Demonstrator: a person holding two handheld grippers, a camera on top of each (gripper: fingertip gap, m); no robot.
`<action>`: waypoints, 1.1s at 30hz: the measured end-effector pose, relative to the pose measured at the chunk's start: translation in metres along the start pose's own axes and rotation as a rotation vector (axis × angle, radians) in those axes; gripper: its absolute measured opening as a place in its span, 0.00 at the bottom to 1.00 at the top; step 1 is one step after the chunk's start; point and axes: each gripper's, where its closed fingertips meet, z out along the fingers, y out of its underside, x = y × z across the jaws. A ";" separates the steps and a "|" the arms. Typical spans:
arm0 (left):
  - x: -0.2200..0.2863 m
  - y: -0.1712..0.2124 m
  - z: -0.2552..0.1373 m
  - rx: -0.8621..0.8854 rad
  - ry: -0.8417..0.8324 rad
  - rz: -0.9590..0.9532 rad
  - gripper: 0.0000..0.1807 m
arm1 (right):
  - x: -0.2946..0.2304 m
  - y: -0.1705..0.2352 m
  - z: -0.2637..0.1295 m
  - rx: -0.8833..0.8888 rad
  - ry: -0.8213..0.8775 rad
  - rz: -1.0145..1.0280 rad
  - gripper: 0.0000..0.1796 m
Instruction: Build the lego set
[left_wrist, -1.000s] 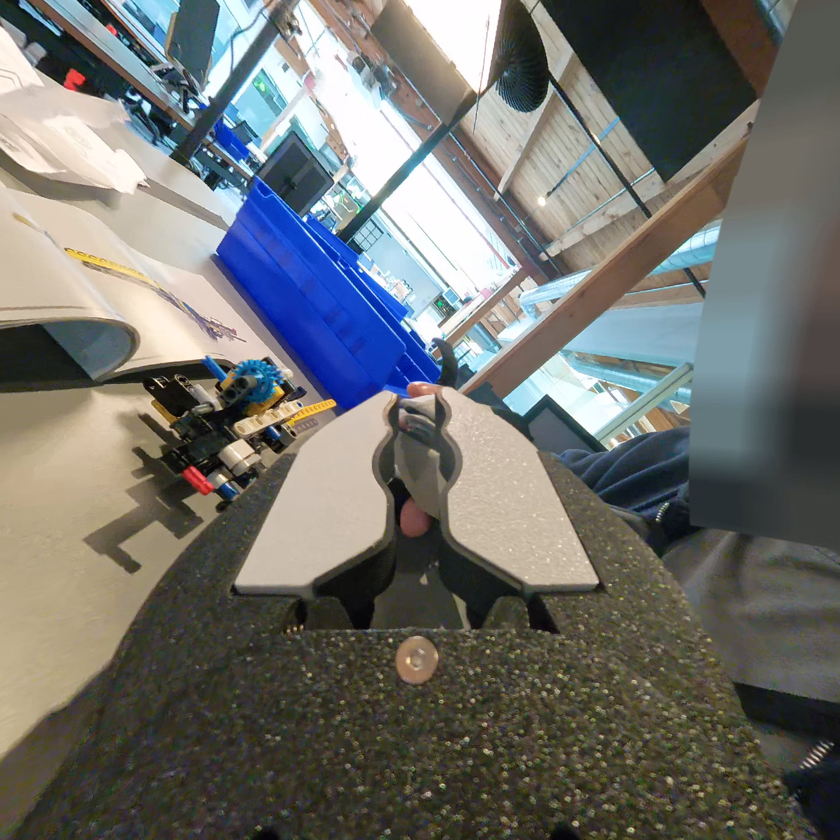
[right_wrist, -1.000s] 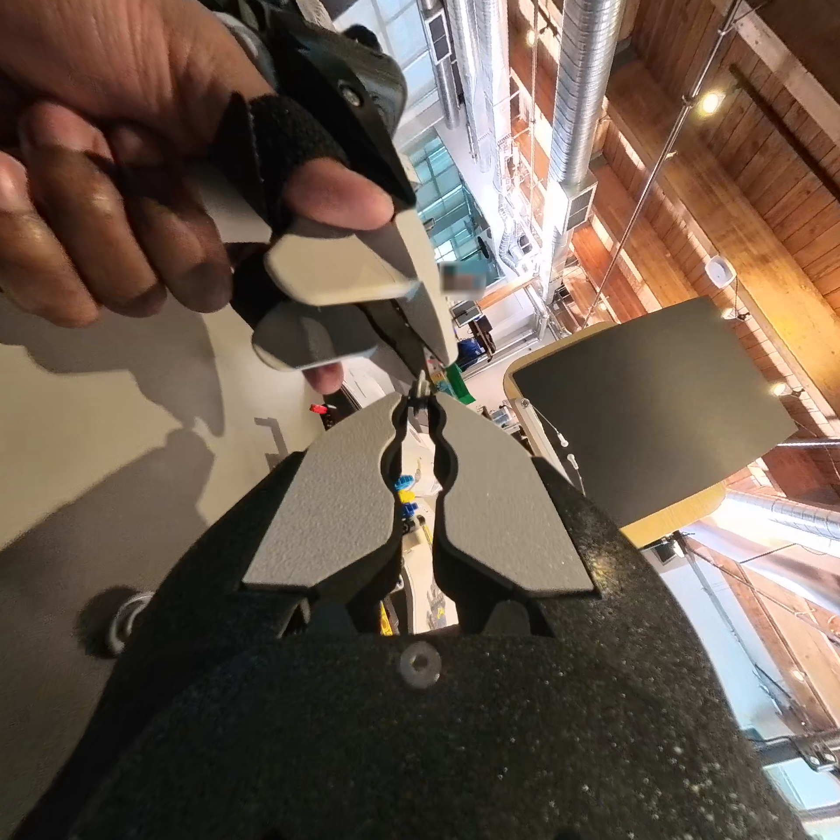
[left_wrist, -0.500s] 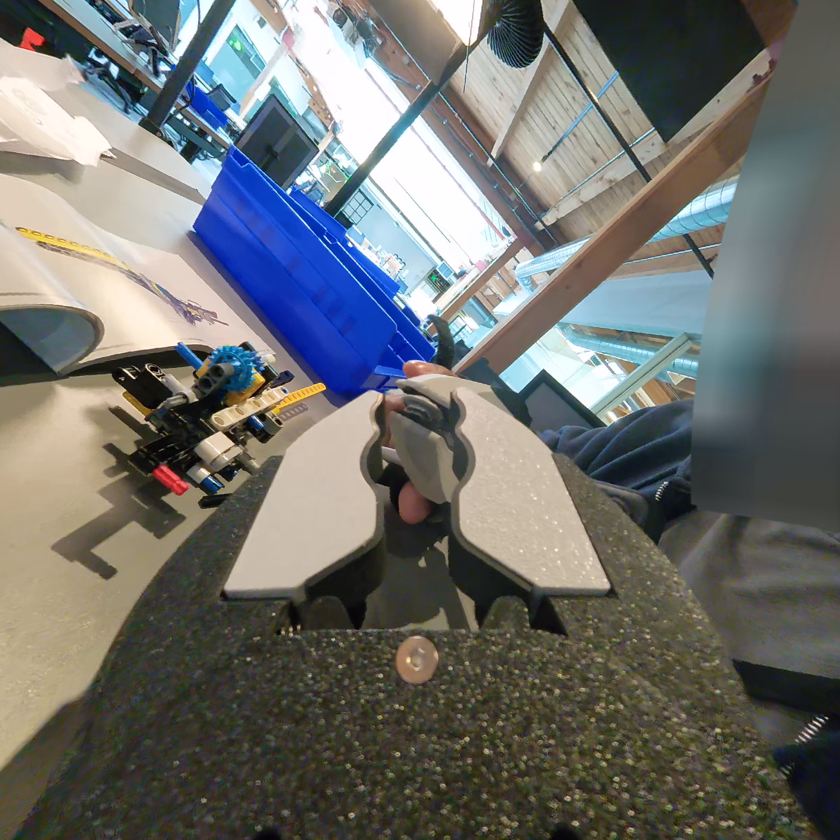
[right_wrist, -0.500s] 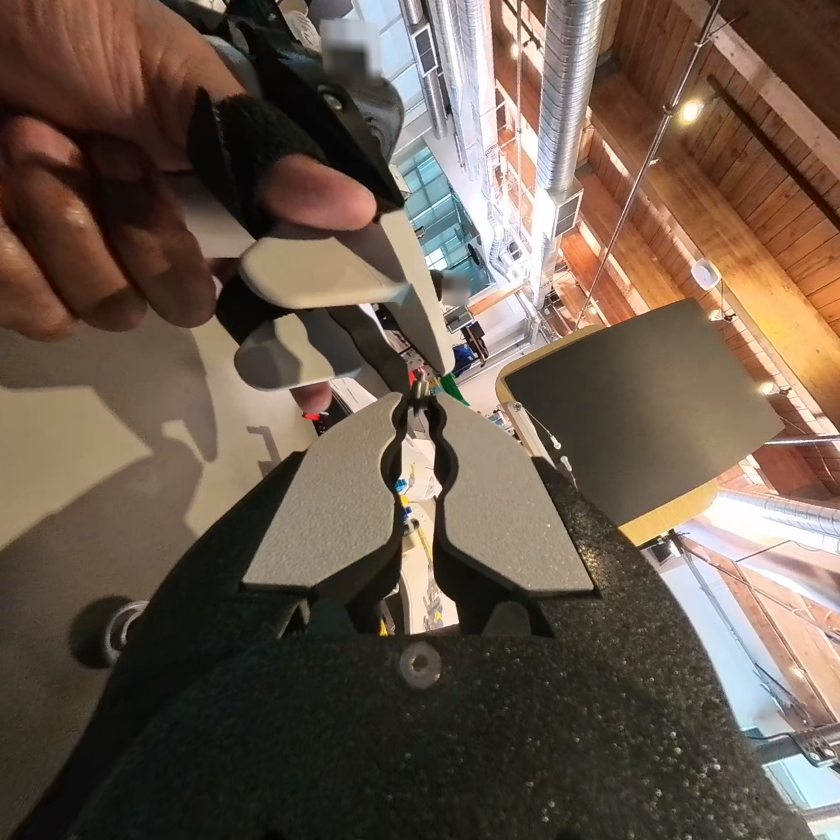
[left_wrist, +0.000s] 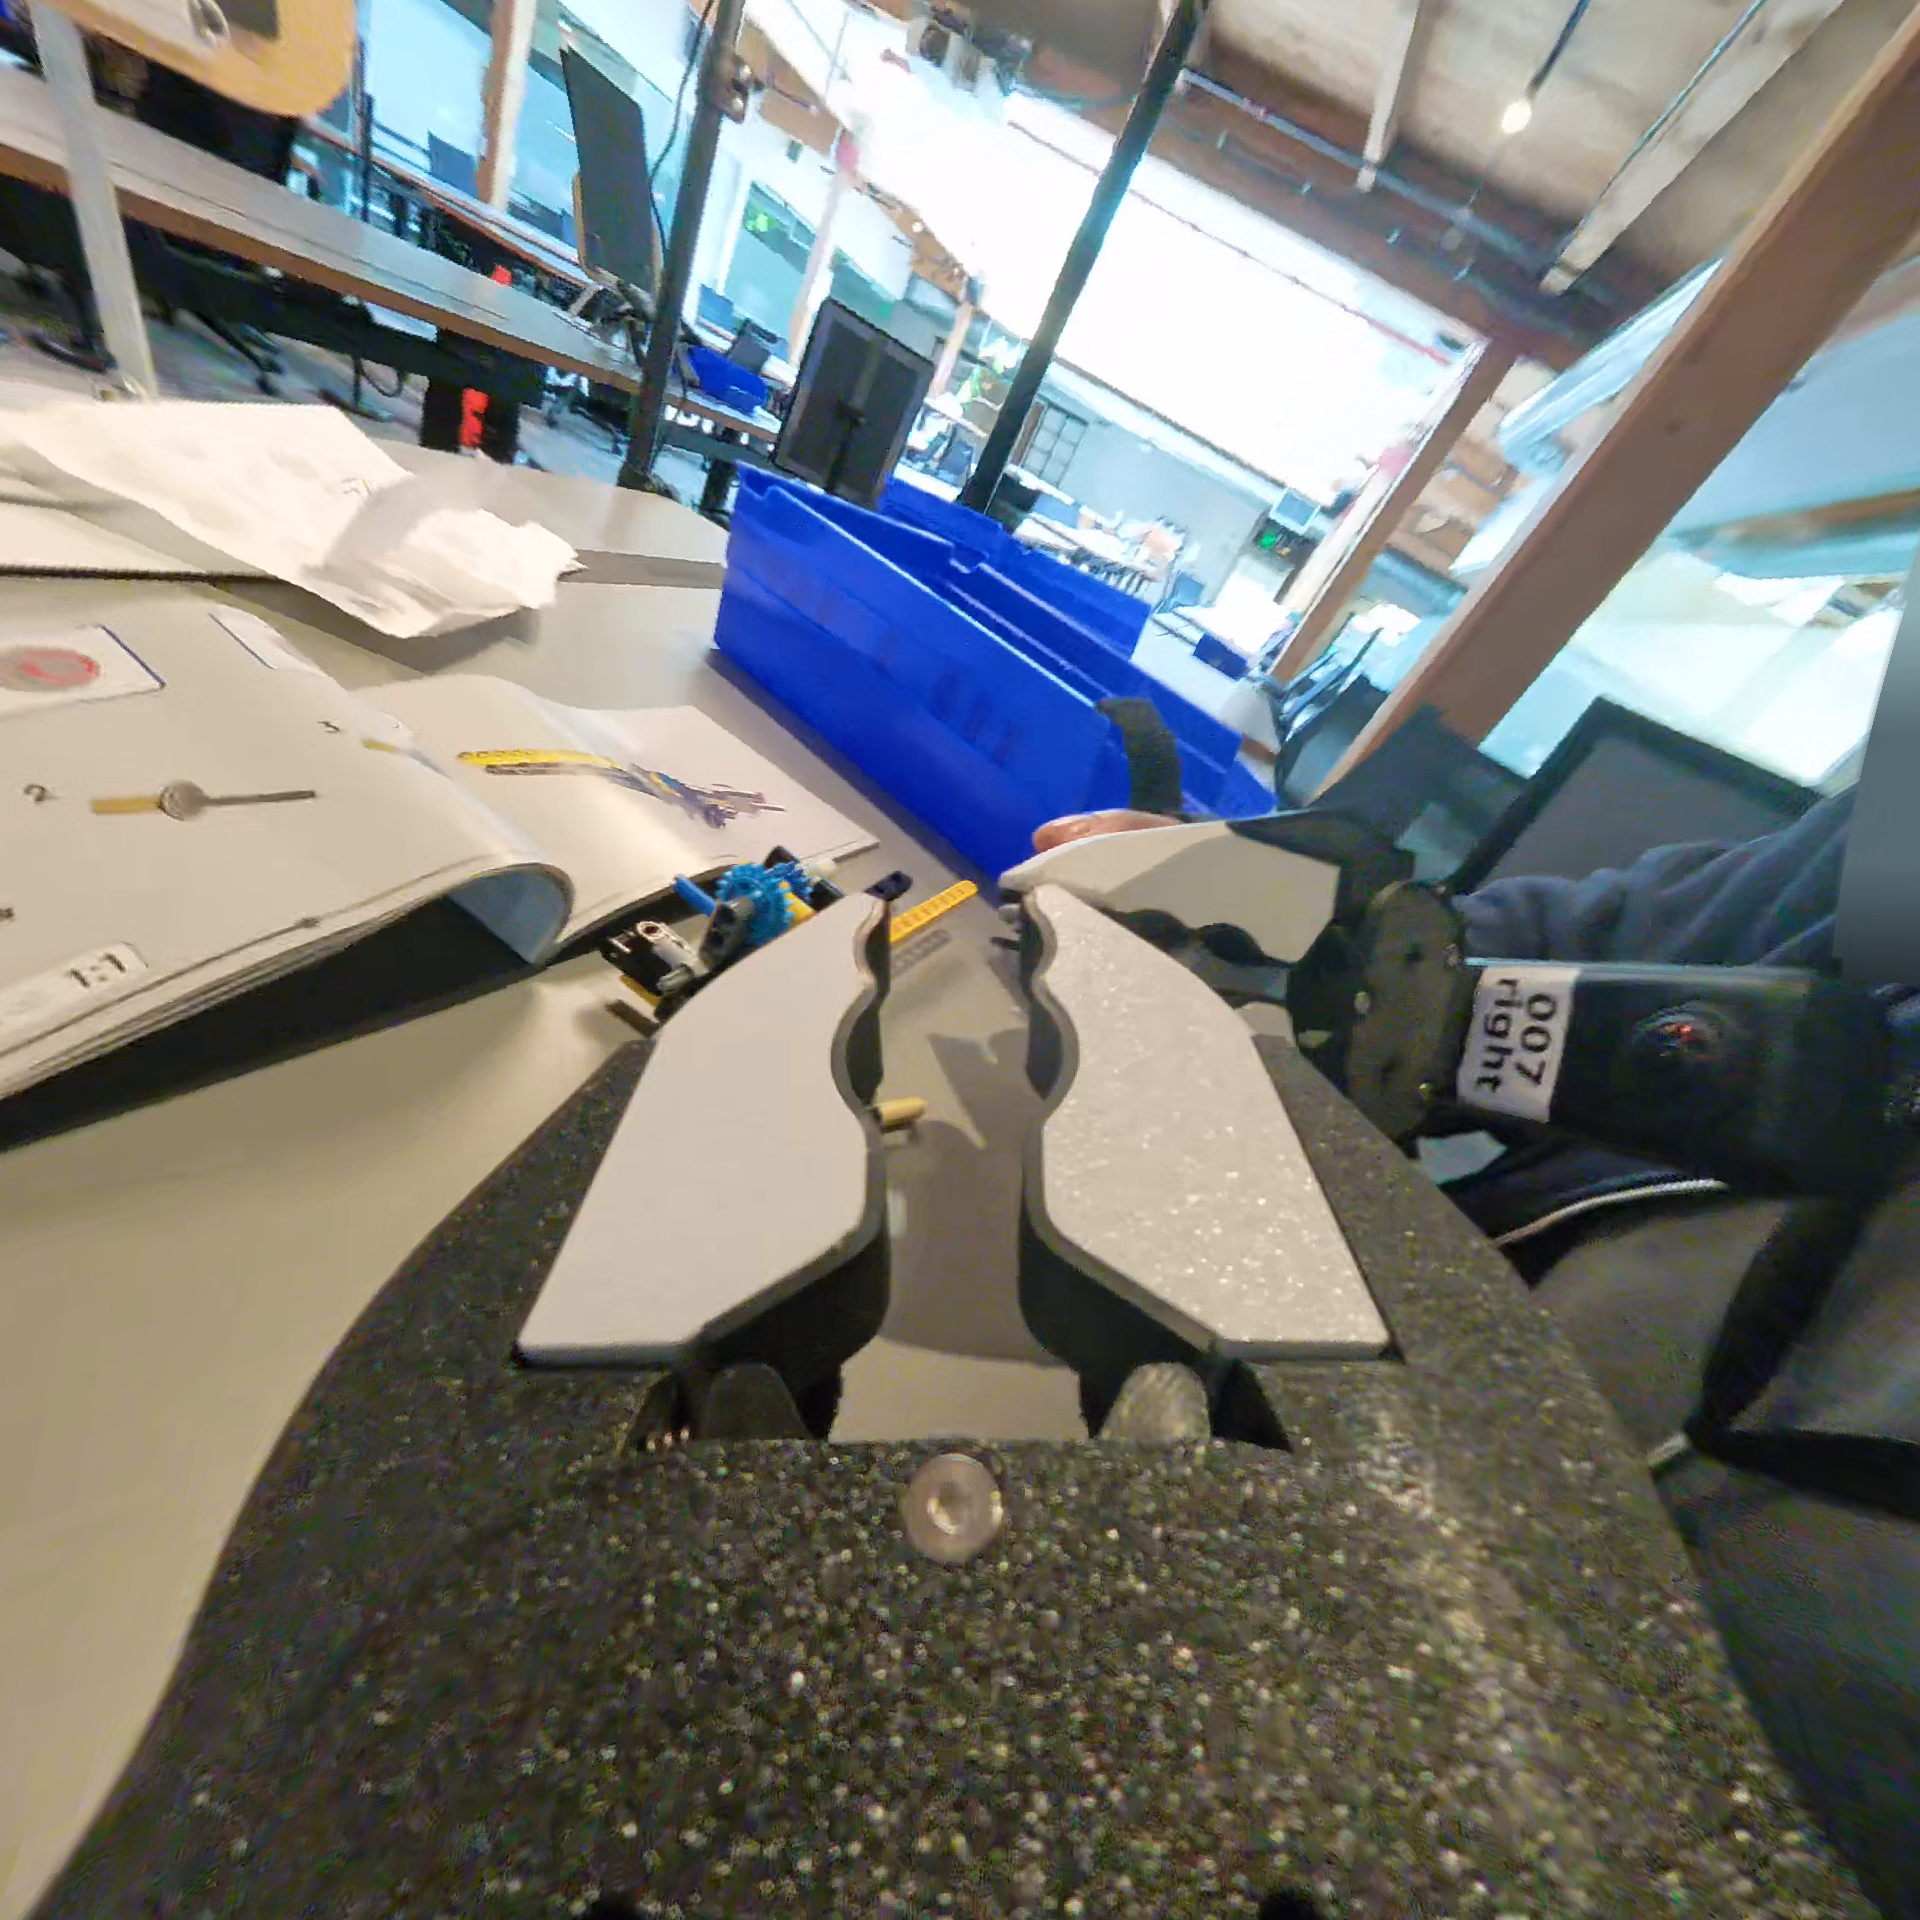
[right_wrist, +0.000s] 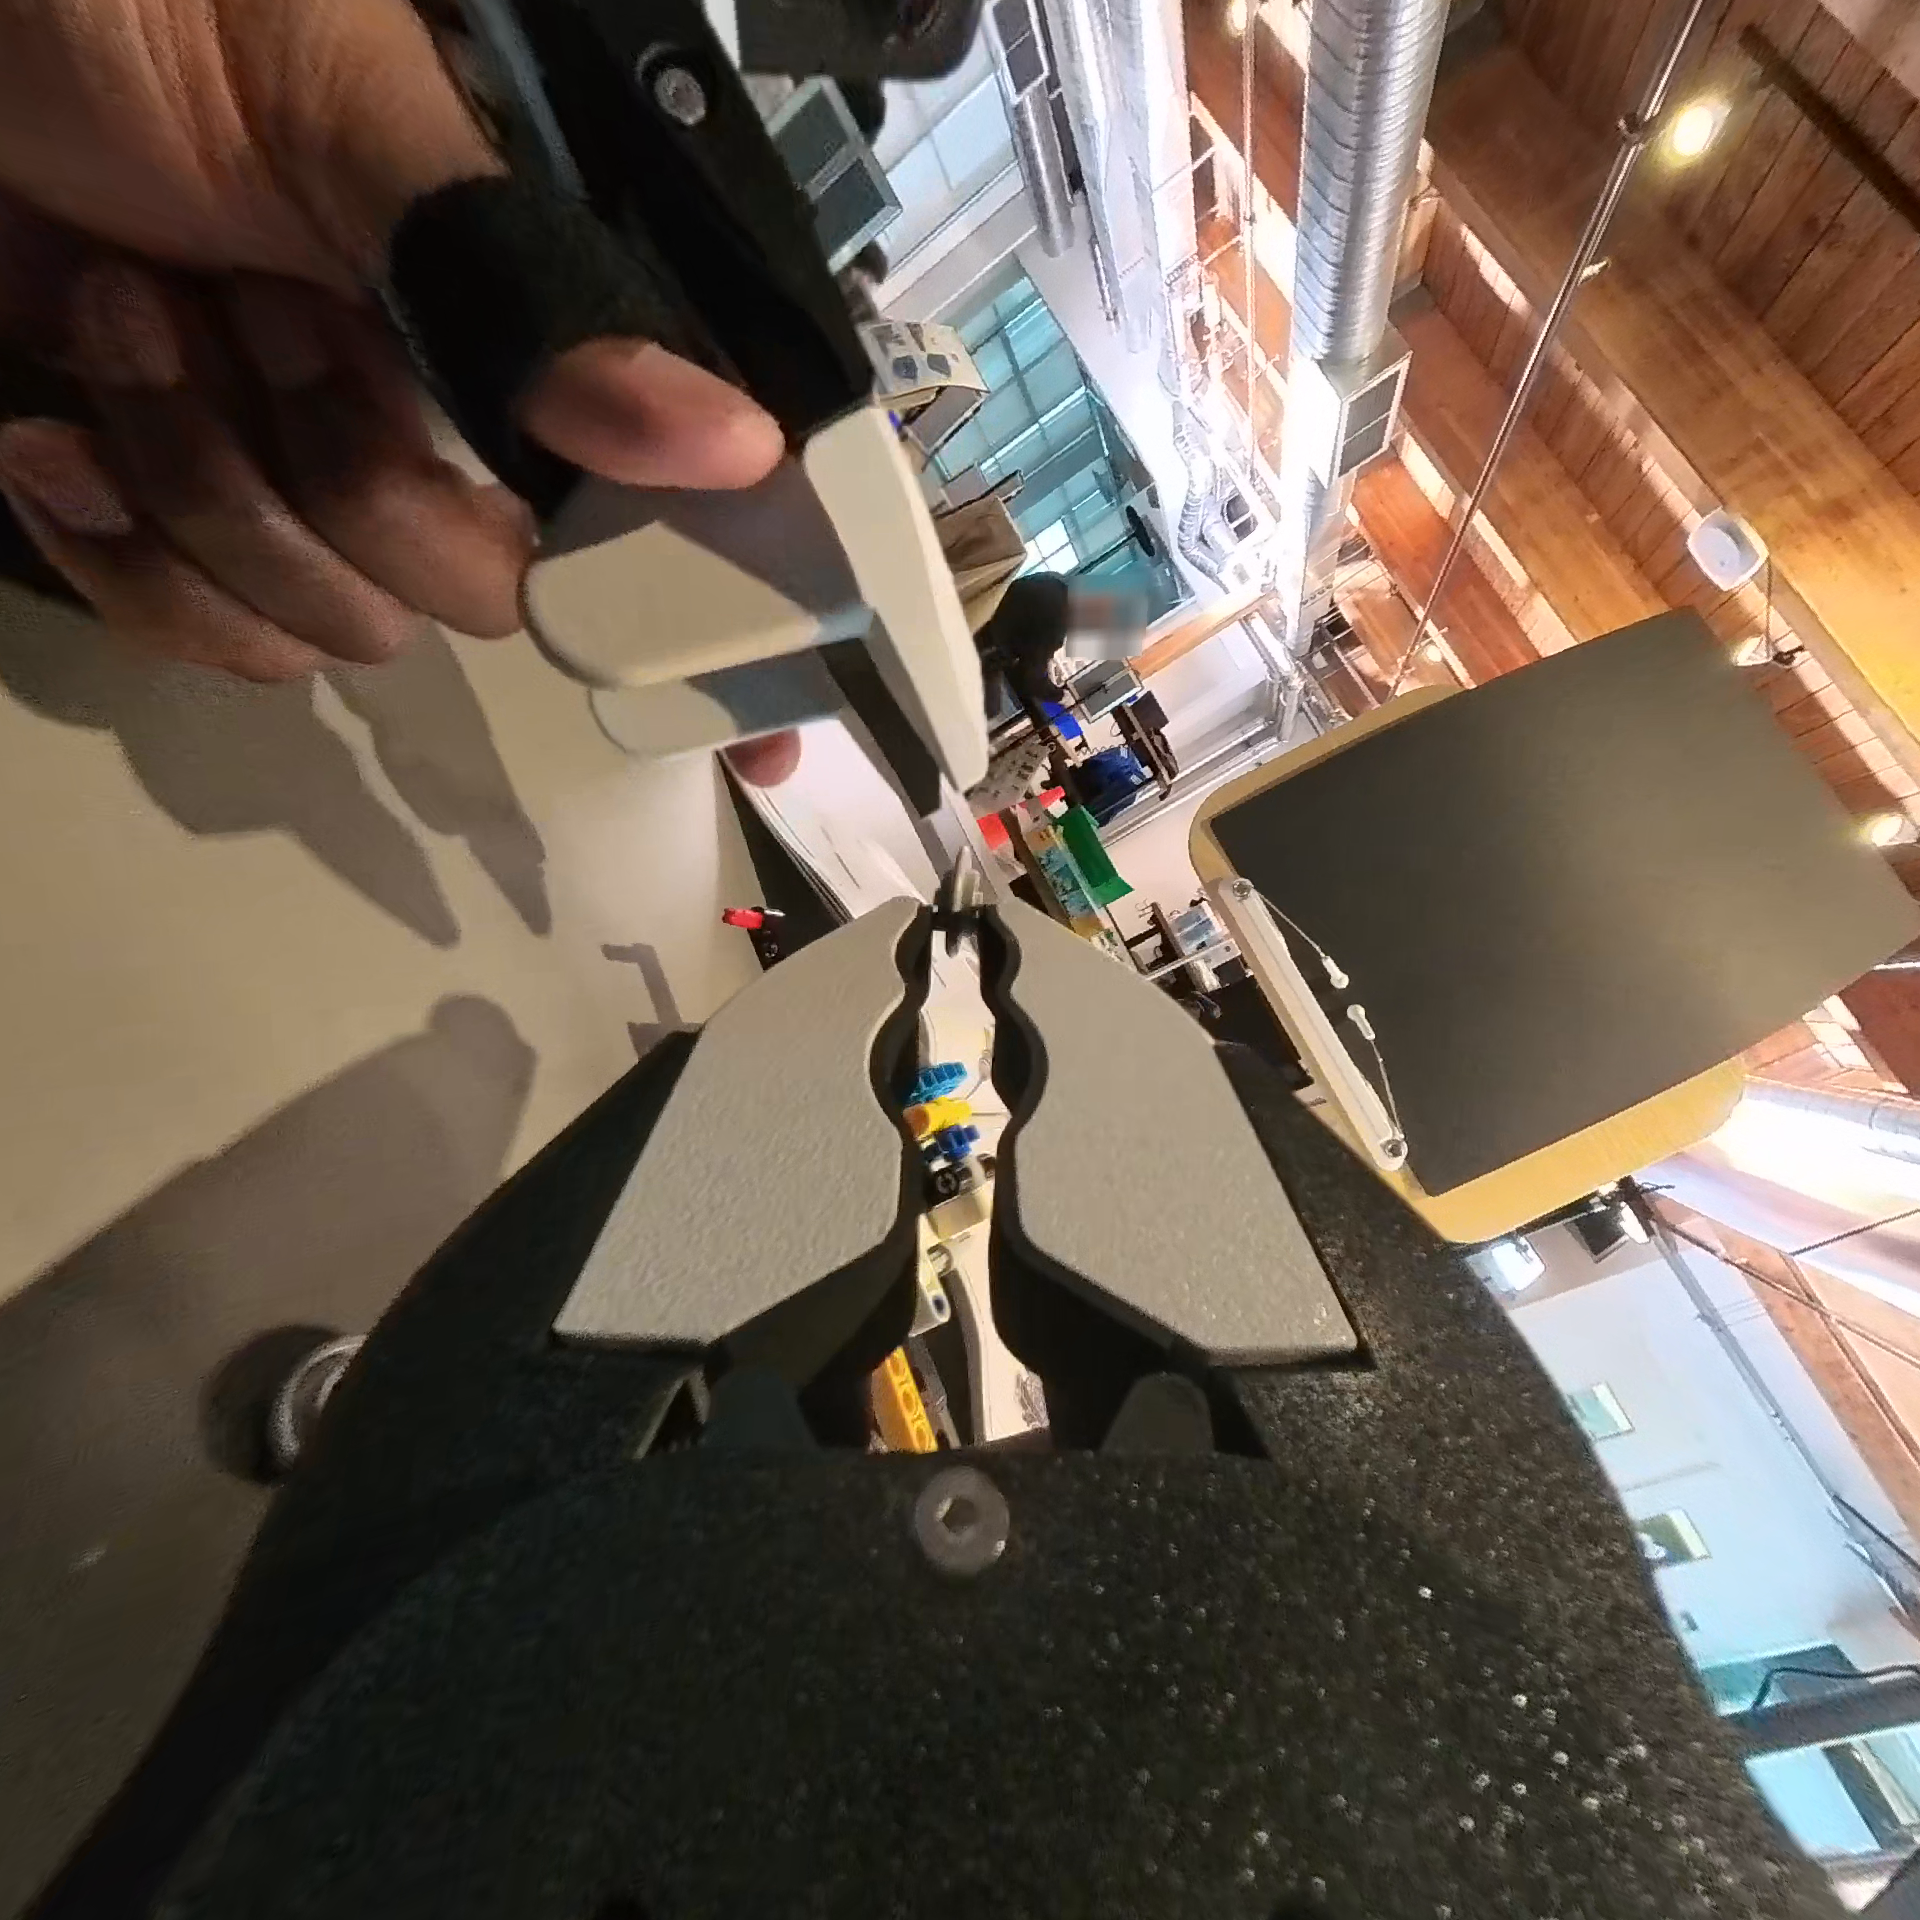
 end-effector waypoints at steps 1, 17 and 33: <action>0.002 0.001 0.001 -0.007 0.002 0.013 0.13 | 0.000 0.000 0.000 0.003 0.002 0.001 0.04; 0.014 0.006 0.012 -0.033 0.036 0.033 0.12 | 0.005 0.008 0.000 0.045 -0.128 0.399 0.04; 0.026 -0.001 0.011 0.029 0.166 -0.063 0.06 | 0.016 -0.018 -0.013 0.322 -0.485 1.208 0.05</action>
